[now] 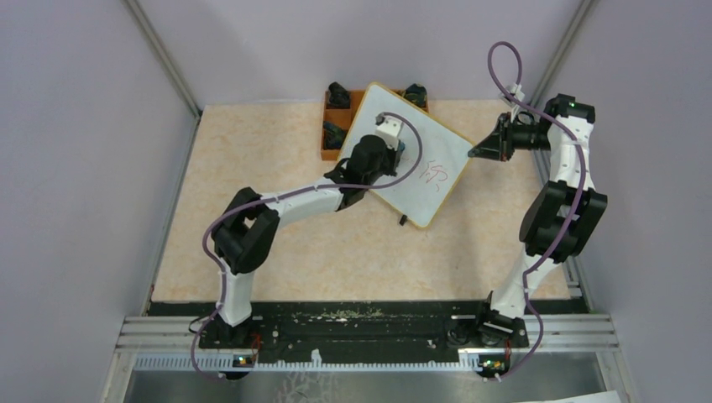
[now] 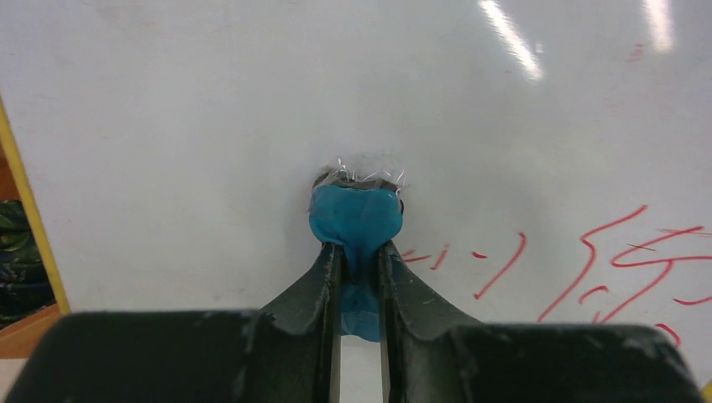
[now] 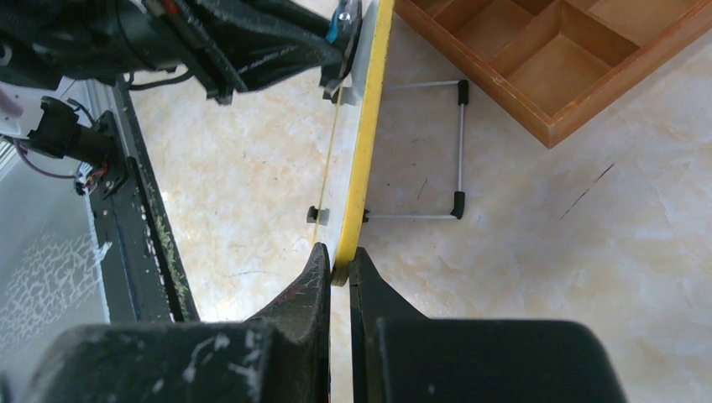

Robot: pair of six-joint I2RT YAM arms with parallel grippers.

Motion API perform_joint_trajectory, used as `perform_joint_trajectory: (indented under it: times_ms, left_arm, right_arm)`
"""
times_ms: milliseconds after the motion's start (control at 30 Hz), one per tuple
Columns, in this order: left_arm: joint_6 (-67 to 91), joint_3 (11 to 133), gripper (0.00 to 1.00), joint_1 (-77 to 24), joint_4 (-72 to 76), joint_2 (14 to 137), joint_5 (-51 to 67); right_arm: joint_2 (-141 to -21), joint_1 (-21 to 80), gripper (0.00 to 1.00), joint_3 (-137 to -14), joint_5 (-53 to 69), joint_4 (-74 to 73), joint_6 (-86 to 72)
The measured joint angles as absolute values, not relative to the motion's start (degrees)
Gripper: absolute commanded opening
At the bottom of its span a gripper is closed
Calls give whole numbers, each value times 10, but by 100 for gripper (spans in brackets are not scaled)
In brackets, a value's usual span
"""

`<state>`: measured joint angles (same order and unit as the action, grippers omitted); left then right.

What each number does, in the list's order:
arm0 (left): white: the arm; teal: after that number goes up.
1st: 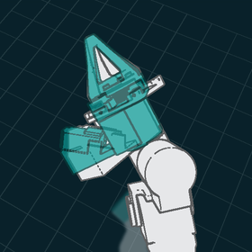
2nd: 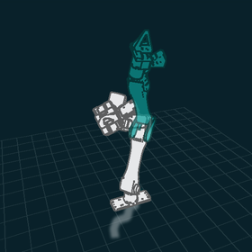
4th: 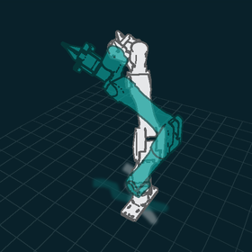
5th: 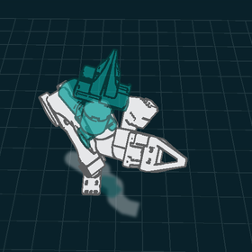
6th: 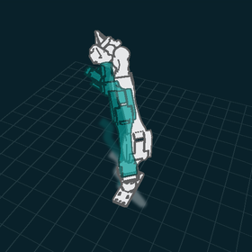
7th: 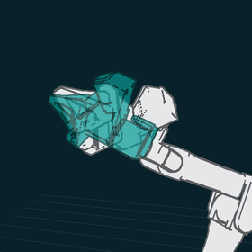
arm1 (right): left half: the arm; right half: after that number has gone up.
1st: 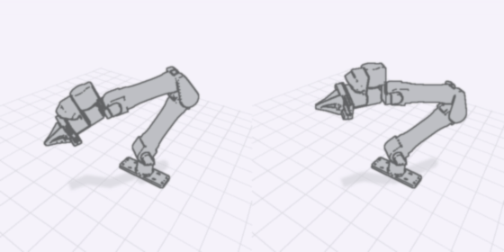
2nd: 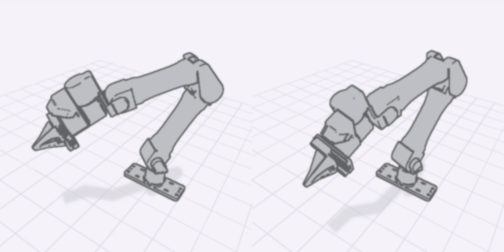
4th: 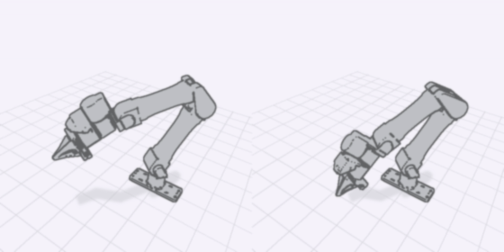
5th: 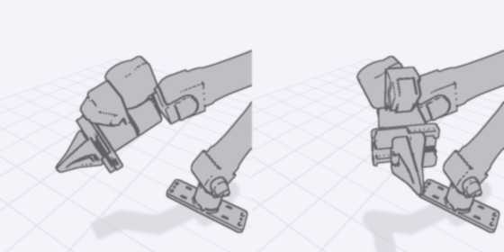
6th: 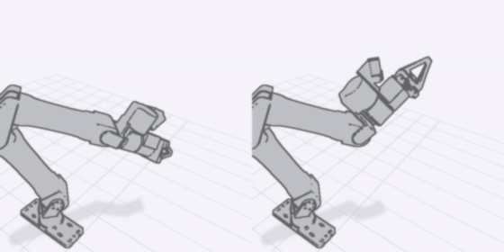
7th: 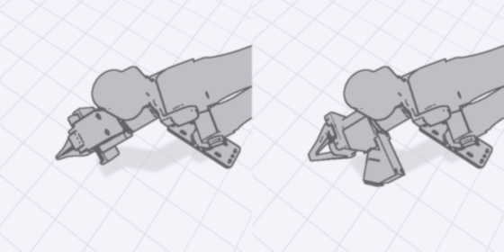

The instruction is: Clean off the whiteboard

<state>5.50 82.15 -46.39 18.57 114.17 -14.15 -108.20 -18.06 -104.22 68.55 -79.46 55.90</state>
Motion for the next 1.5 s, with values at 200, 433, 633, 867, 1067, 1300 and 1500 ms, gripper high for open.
perform_joint_trajectory:
  times_ms: [200, 433, 633, 867, 1067, 1300, 1500]
  left_arm:
    - [58, 839, 0, -524, 173, 1152, -164]
    - [62, 850, 0, -553, 166, 1159, -175]
    - [73, 806, 0, -527, 182, 1141, -167]
    - [93, 740, 0, -442, 166, 1114, -150]
    - [96, 763, 0, -441, 141, 1118, -141]
    - [93, 866, 0, -519, 114, 1159, -160]
    - [92, 912, 0, -572, 116, 1183, -171]
  right_arm:
    - [-1082, -182, 0, -1042, 680, -795, 559]
    - [-1082, -182, 0, -1042, 680, -795, 560]
    - [-1082, -181, 0, -1039, 687, -793, 560]
    - [-1082, -180, 0, -1039, 691, -791, 559]
    - [-1082, -178, 0, -1039, 694, -792, 559]
    - [-1082, -181, 0, -1039, 684, -791, 559]
    - [-1082, -183, 0, -1039, 676, -790, 560]
